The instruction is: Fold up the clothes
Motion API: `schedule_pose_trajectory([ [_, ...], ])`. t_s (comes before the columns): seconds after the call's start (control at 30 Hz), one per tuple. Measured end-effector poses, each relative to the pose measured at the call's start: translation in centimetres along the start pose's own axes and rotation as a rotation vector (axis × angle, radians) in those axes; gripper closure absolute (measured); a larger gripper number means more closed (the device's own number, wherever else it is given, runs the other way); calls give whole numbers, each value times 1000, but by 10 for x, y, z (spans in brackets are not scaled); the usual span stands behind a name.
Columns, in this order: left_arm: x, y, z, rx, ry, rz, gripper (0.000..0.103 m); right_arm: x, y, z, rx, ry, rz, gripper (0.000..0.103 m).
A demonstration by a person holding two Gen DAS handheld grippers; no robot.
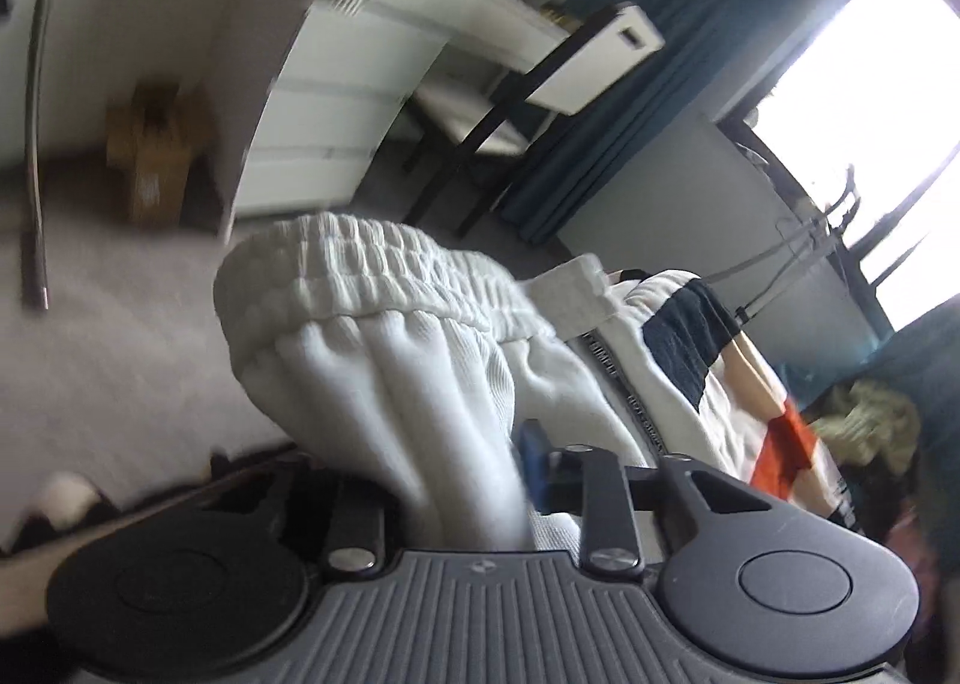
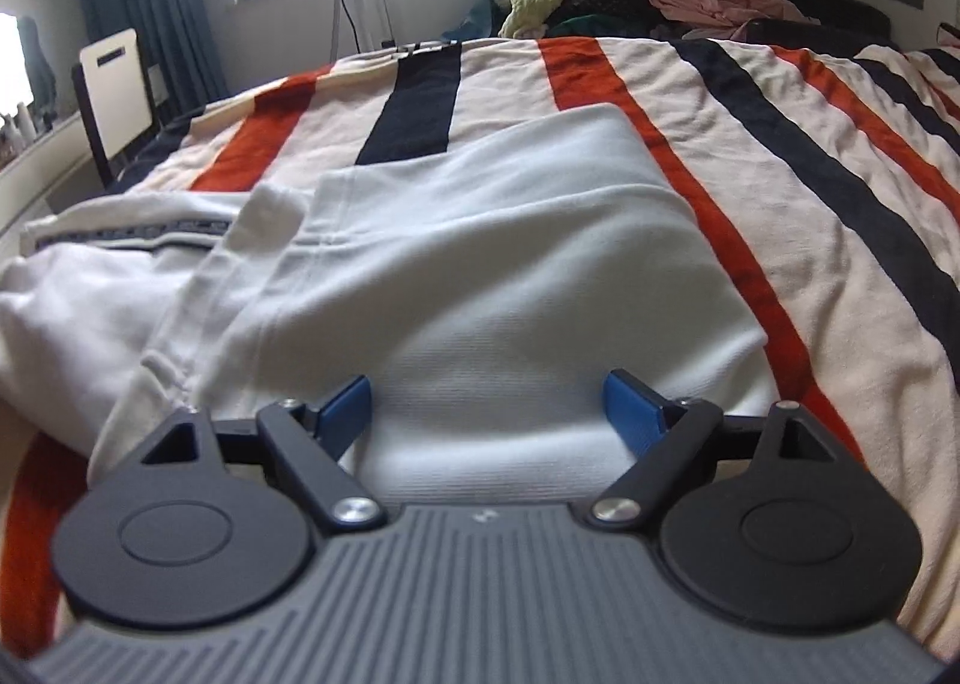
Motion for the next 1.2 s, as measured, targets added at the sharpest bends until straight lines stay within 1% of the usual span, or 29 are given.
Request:
schedule_pose_trajectory([
  [0.07, -25, -4, 21, -107, -29, -120, 86, -1, -1, 0, -2, 1, -13, 16],
  [0.1, -38, -5, 37, -164, -32, -167, 87, -4, -3, 3, -17, 0, -39, 18],
  [0.17, -71, -6, 68, -271, -14, -245, 87, -12, -9, 11, -55, -2, -108, 18],
  [0.23, -106, -4, 102, -367, 18, -312, 87, -27, -15, 22, -105, 14, -191, 18],
  [0.33, -154, 16, 155, -481, 82, -343, 87, -54, -22, 42, -185, 51, -311, 18],
  [0.37, -171, 24, 173, -519, 104, -350, 87, -62, -23, 46, -199, 54, -349, 18],
  [0.43, -206, 45, 204, -570, 164, -361, 88, -77, -24, 56, -227, 60, -424, 18],
  [0.5, -236, 70, 232, -585, 227, -363, 89, -87, -24, 63, -250, 72, -472, 18],
  [0.6, -274, 123, 277, -604, 315, -391, 90, -98, -27, 77, -308, 99, -506, 18],
  [0.7, -315, 187, 299, -620, 388, -437, 90, -113, -33, 96, -381, 110, -550, 18],
  [0.73, -323, 208, 304, -627, 408, -451, 90, -118, -34, 102, -402, 110, -566, 17],
  [0.8, -342, 260, 305, -639, 442, -526, 90, -128, -36, 109, -426, 107, -594, 16],
  [0.83, -349, 292, 304, -627, 461, -581, 90, -131, -37, 111, -425, 98, -602, 16],
  [0.9, -353, 345, 293, -577, 481, -688, 90, -135, -38, 113, -429, 77, -612, 17],
  [0.97, -357, 387, 279, -528, 483, -784, 90, -140, -37, 114, -433, 58, -629, 16],
  [1.03, -356, 411, 267, -489, 470, -850, 89, -144, -35, 114, -436, 31, -654, 16],
  [1.1, -353, 422, 259, -459, 475, -901, 87, -148, -33, 109, -429, -11, -699, 16],
  [1.13, -354, 423, 255, -447, 482, -916, 82, -149, -31, 105, -422, -37, -721, 15],
  [1.17, -355, 421, 253, -430, 494, -933, 78, -149, -30, 102, -414, -64, -744, 15],
  [1.2, -355, 420, 251, -409, 502, -958, 71, -150, -29, 98, -406, -92, -766, 15],
])
Point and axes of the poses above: each gripper's, at about its wrist camera, not at the fingertips, and z roughly against the way its jaws point, x to its left, y to its underside, the point moved 8 cm from there along -z, roughly the way its jaws point, and after that the axes turned 15 degrees about -y, right-handed, at the moved point
